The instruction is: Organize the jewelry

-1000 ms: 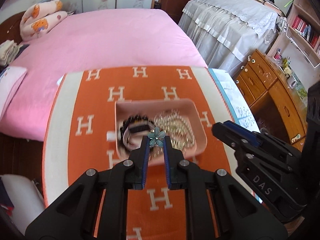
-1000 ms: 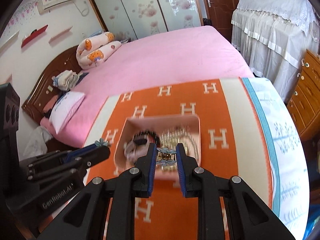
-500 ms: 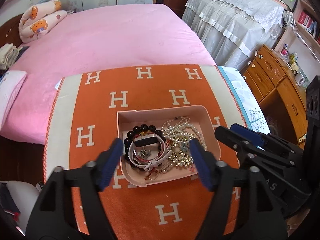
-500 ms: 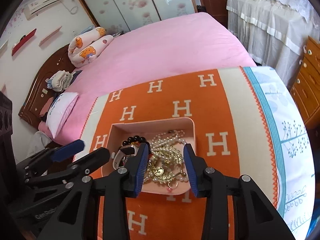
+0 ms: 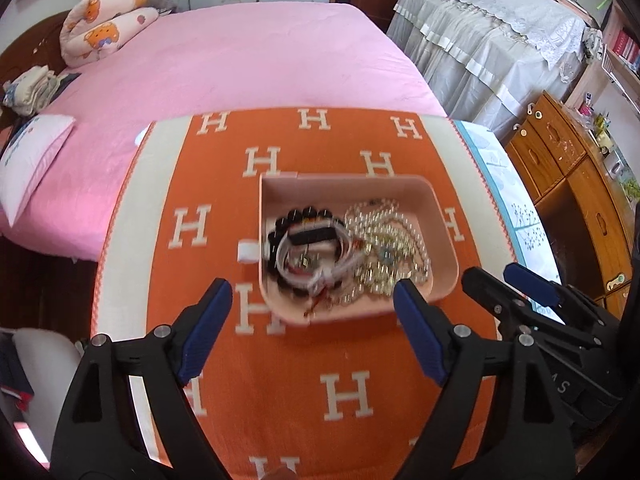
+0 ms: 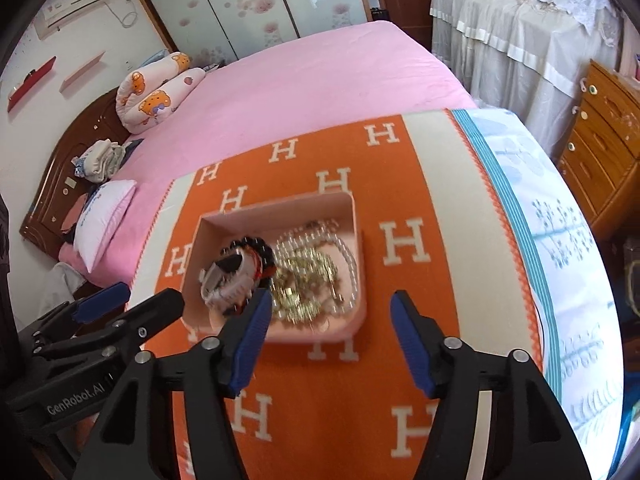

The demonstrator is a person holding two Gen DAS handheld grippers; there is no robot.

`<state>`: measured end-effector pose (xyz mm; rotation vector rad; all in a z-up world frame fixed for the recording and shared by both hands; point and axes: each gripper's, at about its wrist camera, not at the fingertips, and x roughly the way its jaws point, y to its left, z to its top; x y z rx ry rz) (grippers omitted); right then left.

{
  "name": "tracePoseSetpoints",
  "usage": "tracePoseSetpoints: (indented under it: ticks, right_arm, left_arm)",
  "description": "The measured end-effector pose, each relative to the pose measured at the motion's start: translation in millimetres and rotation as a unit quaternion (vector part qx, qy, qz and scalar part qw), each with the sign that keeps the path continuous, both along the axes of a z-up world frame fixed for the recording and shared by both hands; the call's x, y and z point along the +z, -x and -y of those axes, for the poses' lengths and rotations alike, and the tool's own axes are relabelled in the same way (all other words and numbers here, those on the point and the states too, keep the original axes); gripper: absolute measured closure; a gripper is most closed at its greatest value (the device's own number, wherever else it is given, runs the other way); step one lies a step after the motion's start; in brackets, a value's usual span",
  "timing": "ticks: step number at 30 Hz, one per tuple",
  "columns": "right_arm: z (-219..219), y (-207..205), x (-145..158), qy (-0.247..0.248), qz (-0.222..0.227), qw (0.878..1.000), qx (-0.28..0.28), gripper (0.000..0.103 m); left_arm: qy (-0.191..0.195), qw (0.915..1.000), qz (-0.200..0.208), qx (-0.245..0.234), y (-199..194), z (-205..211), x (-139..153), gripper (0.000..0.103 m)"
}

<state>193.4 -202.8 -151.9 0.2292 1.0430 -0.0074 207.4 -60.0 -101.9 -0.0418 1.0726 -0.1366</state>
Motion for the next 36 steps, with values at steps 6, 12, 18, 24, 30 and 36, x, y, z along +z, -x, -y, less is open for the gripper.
tracePoseSetpoints:
  ticks: [6,12,18,24,30,36]
  right_arm:
    - [-1.8,46.2,-11.6,0.000,-0.021,1.000,-0.001,0.039]
    - [-3.5,102.6,-18.3,0.005,-0.038,0.999,0.004,0.038]
    - [-6.7,161.0,-12.9,0.002,-0.051,0.999,0.014,0.035]
    - [-4.2,204.4,8.6,-0.001,-0.051,0.999,0.018,0.035]
    - [-2.1,238.0,40.2,-0.008,-0.036,0.999,0.013,0.034]
    - [-3.5,257.2,75.8,0.007,-0.003,1.000,0.011,0.030]
  left_arm:
    - [-0.009,0.9997,-0.017,0.015,45.5,-4.5,-14.3,0.021]
    - [-0.017,0.9990,-0.032,0.026,103.6,-5.9,-24.0,0.021]
    - [-0.027,0.9988,-0.035,0.021,157.0,-1.5,-19.2,0.021]
    - [-0.027,0.9990,-0.029,0.019,198.6,2.6,1.3,0.021]
    - [-0.027,0.9993,-0.018,0.020,230.7,7.8,28.1,0.021]
    - [-0.026,0.9993,0.002,0.025,249.9,9.5,56.5,0.021]
